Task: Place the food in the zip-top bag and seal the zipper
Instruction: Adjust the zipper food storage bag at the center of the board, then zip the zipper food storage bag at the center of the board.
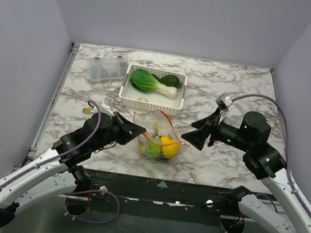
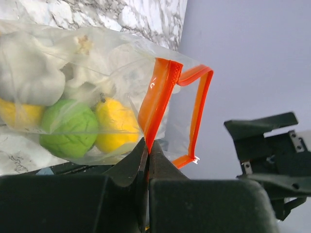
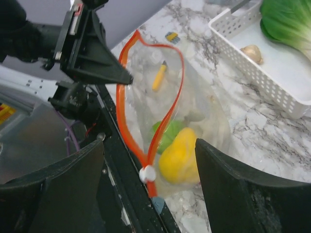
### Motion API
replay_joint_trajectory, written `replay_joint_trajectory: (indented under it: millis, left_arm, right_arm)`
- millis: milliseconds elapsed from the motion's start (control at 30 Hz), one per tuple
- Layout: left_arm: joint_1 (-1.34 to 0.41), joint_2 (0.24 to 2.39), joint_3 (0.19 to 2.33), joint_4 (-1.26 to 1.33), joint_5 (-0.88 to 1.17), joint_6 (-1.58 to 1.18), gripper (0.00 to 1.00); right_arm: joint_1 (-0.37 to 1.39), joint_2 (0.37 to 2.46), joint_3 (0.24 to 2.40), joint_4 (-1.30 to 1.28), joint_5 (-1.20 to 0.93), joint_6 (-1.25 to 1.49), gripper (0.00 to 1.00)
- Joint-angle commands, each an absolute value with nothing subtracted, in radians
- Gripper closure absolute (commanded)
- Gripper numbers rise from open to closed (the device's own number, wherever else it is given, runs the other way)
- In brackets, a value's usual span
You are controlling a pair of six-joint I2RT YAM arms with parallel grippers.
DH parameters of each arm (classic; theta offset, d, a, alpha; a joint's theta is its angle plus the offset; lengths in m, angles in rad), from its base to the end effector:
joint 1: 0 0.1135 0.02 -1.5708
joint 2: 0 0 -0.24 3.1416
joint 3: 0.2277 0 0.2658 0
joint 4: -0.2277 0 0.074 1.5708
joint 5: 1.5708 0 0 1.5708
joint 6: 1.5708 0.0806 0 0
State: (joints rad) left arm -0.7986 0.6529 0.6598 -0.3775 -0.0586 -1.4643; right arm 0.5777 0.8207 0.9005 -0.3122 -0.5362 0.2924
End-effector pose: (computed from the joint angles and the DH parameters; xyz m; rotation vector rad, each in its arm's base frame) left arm 0.1651 -0.1628 0.2651 -0.7716 2.0951 -1.3546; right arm 0.1862 0.1706 0.3365 -0.6666 1.7893 1.0868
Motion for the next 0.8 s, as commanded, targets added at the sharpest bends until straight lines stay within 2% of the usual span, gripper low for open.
replay_joint_trajectory:
  millis: [0, 233, 433, 600, 767]
  left_arm:
    - [-0.801, 0.616, 0.674, -0.423, -0.161, -1.555, 1.0]
    - [-0.801, 0.621, 0.702, -0.444, -0.212, -1.554, 1.0]
    - [-0.801, 0.622, 0.704, -0.454, -0.23, -1.565, 1.0]
    - [-0.801, 0.622, 0.713, -0.458, -0.233, -1.558, 1.0]
    - [-0.802, 0.612, 0.705, -0.463, -0.233, -1.561, 1.0]
  right_arm:
    - [0.644, 0.794, 0.859, -0.413, -0.574, 0.167, 0.21]
    - [0.769, 0.8, 0.825, -0.444, -0.417, 0.053, 0.25]
    - [0.771, 0.753, 0.72, -0.271, -0.441, 0.042, 0.35]
    - [0.77, 0.754, 0.731, -0.265, -0.324, 0.024, 0.45]
    - [0.77, 0.745, 0.685, -0.164, -0.338, 0.062, 0.56]
